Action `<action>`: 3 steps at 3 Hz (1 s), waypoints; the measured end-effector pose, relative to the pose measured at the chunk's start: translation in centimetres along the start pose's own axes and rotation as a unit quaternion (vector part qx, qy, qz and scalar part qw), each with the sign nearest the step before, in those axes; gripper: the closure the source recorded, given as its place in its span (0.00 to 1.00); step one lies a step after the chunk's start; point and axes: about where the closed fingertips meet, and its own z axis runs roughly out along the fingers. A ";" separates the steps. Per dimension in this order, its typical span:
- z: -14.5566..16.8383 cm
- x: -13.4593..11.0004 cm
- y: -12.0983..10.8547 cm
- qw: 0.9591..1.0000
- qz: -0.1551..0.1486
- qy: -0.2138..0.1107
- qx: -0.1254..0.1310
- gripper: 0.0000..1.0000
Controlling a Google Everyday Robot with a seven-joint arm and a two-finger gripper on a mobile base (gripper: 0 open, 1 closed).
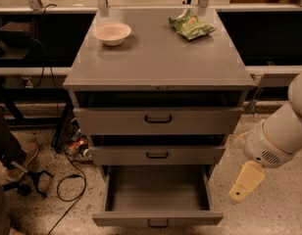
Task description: Close bottom drawer
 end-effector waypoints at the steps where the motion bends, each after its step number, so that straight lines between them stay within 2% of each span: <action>1: 0.0 0.0 0.0 1.000 0.000 0.000 0.000 0.00; 2: 8.4 1.1 -0.6 0.999 0.018 -0.007 -0.048 0.00; 3: 16.0 2.4 -1.6 0.994 0.049 -0.032 -0.093 0.00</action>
Offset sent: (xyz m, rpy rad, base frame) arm 0.0174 0.0352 -0.1710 0.0964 0.1865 0.0059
